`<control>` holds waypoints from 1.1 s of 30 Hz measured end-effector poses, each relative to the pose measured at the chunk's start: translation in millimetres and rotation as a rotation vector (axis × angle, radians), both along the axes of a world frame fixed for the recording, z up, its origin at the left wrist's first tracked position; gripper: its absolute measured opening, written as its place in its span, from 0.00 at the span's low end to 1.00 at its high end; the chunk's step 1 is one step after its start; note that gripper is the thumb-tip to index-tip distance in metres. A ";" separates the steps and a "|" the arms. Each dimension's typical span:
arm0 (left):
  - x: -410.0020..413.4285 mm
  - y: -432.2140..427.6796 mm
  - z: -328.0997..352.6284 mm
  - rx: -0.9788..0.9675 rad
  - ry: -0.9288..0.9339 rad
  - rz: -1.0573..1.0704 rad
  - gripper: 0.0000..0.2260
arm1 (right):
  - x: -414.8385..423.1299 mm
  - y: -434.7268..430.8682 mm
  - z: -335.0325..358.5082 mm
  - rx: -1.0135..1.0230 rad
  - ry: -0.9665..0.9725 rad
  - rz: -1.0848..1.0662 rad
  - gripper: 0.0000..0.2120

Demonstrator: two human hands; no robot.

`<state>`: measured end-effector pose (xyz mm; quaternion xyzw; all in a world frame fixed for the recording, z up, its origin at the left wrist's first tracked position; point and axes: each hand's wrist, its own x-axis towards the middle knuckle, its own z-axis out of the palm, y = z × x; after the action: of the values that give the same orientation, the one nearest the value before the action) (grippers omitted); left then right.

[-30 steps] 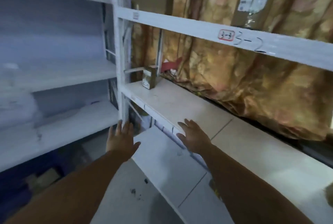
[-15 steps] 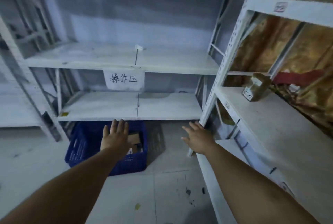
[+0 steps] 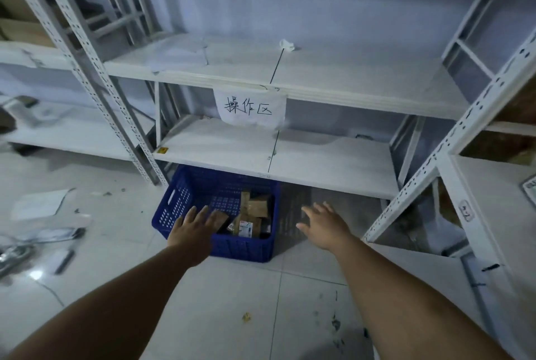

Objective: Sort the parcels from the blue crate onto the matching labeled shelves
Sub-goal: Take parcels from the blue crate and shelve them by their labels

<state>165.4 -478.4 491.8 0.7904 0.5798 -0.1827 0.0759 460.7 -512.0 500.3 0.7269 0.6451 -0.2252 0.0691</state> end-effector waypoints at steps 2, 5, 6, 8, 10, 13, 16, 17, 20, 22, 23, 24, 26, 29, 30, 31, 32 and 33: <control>-4.0 11.5 -8.2 -0.016 -0.008 0.037 0.28 | -4.3 20.8 -11.5 -0.035 0.024 0.026 0.30; -12.2 30.8 -20.5 -0.023 -0.028 0.096 0.28 | -16.0 49.3 -25.5 -0.086 0.047 0.066 0.30; -15.8 38.9 -25.5 -0.023 -0.033 0.116 0.27 | -19.9 60.5 -31.5 -0.100 0.047 0.073 0.30; -22.2 54.5 -34.0 -0.026 -0.046 0.160 0.27 | -26.2 80.2 -40.1 -0.116 0.037 0.088 0.30; -30.2 78.6 -44.9 -0.049 -0.061 0.197 0.27 | -34.1 103.8 -49.3 -0.143 0.031 0.087 0.30; -45.6 131.4 -68.0 -0.074 -0.064 0.213 0.27 | -47.6 147.4 -65.8 -0.161 0.005 0.055 0.30; -51.5 178.3 -84.4 -0.122 -0.090 0.230 0.28 | -53.8 177.3 -79.6 -0.170 0.017 -0.026 0.31; -57.0 201.9 -95.2 -0.142 -0.103 0.233 0.28 | -60.5 193.3 -89.5 -0.184 0.027 -0.076 0.32; -70.4 269.9 -126.5 -0.205 -0.122 0.221 0.28 | -85.4 233.5 -117.2 -0.246 0.090 -0.261 0.33; -81.4 304.8 -147.1 -0.237 -0.128 0.198 0.28 | -102.5 258.2 -141.9 -0.284 0.118 -0.338 0.35; -85.7 315.7 -154.3 -0.255 -0.123 0.180 0.28 | -109.6 266.1 -152.3 -0.299 0.122 -0.367 0.36; -91.7 327.3 -165.2 -0.274 -0.114 0.162 0.28 | -117.6 276.7 -166.8 -0.317 0.132 -0.390 0.38; -103.1 344.7 -190.5 -0.301 -0.100 0.164 0.28 | -132.4 292.9 -193.4 -0.375 0.145 -0.427 0.41; -111.9 364.4 -229.4 -0.369 -0.051 0.138 0.29 | -149.4 310.1 -233.7 -0.445 0.174 -0.455 0.43; -113.5 371.4 -244.0 -0.380 -0.031 0.122 0.30 | -152.9 314.1 -249.9 -0.457 0.192 -0.476 0.44; -114.5 380.7 -259.8 -0.391 -0.017 0.115 0.31 | -156.4 320.1 -267.6 -0.471 0.199 -0.474 0.43; -114.5 391.4 -274.1 -0.405 -0.007 0.113 0.32 | -158.2 325.8 -284.7 -0.487 0.202 -0.459 0.43; -114.3 400.6 -285.6 -0.420 -0.009 0.123 0.32 | -159.7 329.8 -299.4 -0.496 0.205 -0.446 0.41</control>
<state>51.1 -77.8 206.2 0.7212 0.5757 -0.2910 0.2526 301.0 -182.3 200.9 0.7846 0.3996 -0.4566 0.1275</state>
